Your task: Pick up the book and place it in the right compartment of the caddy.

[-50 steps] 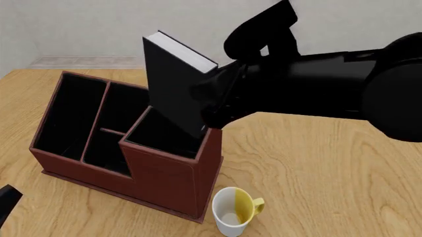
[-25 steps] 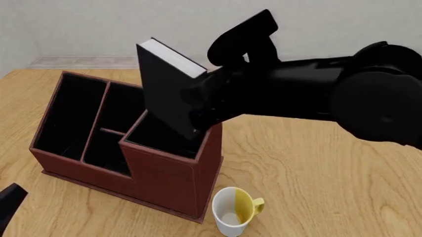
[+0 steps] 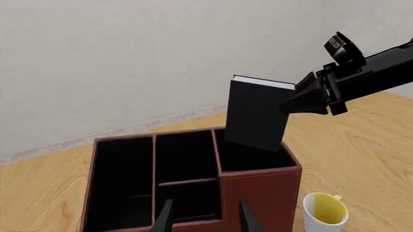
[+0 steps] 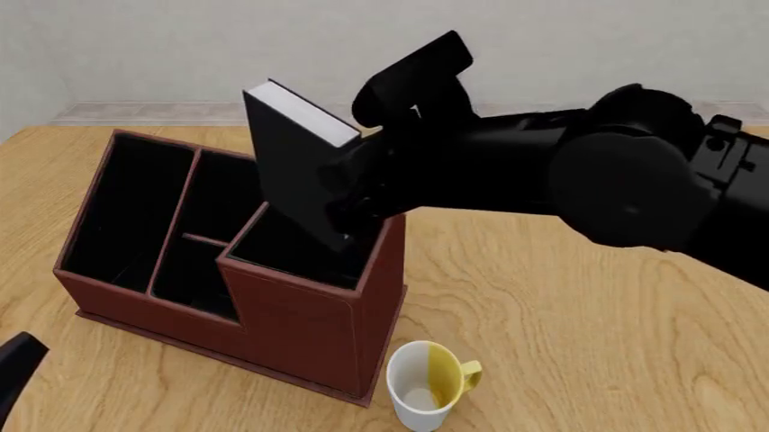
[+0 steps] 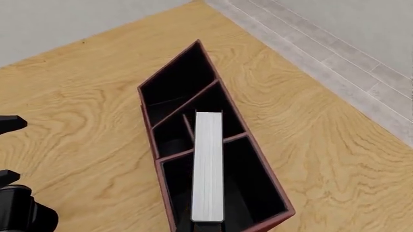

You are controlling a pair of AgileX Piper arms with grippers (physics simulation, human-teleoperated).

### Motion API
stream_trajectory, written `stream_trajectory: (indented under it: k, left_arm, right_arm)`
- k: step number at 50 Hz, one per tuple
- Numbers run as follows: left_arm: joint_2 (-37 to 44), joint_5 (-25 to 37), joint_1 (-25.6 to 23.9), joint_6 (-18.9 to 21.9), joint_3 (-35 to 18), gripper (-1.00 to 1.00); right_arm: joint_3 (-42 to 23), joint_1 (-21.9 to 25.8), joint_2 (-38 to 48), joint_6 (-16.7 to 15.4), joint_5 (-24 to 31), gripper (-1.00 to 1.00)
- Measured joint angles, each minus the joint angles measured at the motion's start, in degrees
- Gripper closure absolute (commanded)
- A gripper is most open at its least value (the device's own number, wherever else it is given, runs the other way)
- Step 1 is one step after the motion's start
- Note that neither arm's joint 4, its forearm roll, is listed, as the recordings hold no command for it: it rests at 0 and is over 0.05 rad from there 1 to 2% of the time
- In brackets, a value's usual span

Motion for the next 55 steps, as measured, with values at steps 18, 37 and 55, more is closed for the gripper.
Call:
stream_trajectory:
  k: [18, 37, 55]
  left_arm:
    - [0.00, -0.49, 0.39, -0.06, 0.69, -1.00]
    - [0.00, -1.83, 0.63, -0.18, 2.04, -1.00]
    - [0.00, -2.48, 0.96, -0.27, 2.68, -1.00]
  right_arm:
    - [0.85, -0.72, 1.92, 0.19, -1.93, 1.00]
    - [3.09, -1.45, 2.61, 0.58, -4.04, 1.00]
    - [5.03, -2.54, 3.51, 1.11, -6.26, 1.00]
